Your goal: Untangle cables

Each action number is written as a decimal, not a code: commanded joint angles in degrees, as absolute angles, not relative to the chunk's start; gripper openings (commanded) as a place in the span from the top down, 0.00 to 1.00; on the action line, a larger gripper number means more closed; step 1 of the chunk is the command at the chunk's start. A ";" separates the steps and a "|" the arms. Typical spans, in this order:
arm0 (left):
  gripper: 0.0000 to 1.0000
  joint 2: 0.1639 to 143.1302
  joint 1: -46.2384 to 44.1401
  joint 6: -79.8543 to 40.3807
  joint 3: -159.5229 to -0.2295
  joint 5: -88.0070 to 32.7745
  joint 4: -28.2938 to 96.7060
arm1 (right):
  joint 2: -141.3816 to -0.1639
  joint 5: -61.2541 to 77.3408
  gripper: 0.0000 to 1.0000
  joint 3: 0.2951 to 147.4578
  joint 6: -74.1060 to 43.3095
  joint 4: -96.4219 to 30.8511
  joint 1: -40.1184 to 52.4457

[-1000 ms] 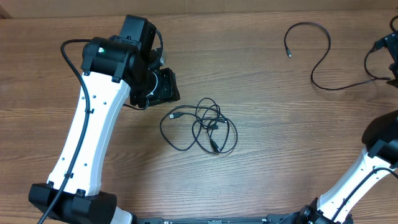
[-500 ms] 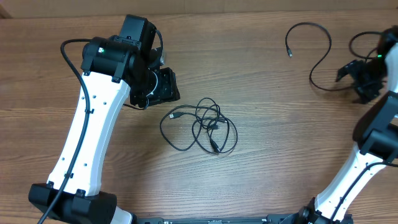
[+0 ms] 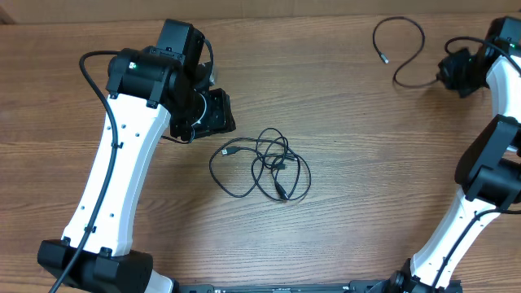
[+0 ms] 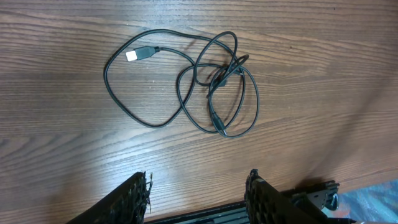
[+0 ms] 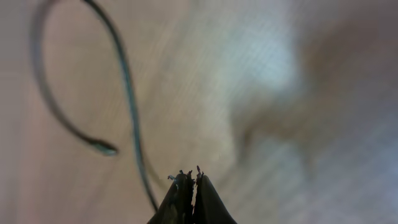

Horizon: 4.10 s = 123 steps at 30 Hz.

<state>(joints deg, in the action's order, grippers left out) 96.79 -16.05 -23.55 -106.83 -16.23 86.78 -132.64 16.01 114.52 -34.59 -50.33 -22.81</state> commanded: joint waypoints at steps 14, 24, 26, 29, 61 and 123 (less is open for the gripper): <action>0.44 97.78 -16.34 -22.72 -106.56 -14.59 86.52 | -131.48 26.70 0.00 127.20 -26.50 -58.13 -32.21; 0.45 97.93 -16.34 -22.74 -106.54 -14.61 86.76 | -131.00 24.05 0.00 129.64 -34.76 -61.12 -41.67; 0.45 97.93 -16.34 -22.74 -106.54 -14.61 86.76 | -131.09 20.88 0.00 128.84 -34.72 -62.17 -42.28; 0.45 97.93 -16.34 -22.96 -106.54 -14.61 86.67 | -131.92 16.69 0.00 127.50 -34.65 -63.75 -42.30; 0.45 97.95 -16.34 -24.88 -106.54 -14.59 86.76 | -137.49 19.55 0.78 120.27 -39.24 -48.07 -35.48; 0.44 98.15 -16.34 -23.11 -106.54 -14.39 86.46 | -137.67 11.66 0.81 115.83 -30.46 -56.75 -23.38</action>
<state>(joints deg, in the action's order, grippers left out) 97.54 -16.05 -23.79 -106.83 -14.90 86.65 -137.78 10.39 115.81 -28.53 -59.44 -23.20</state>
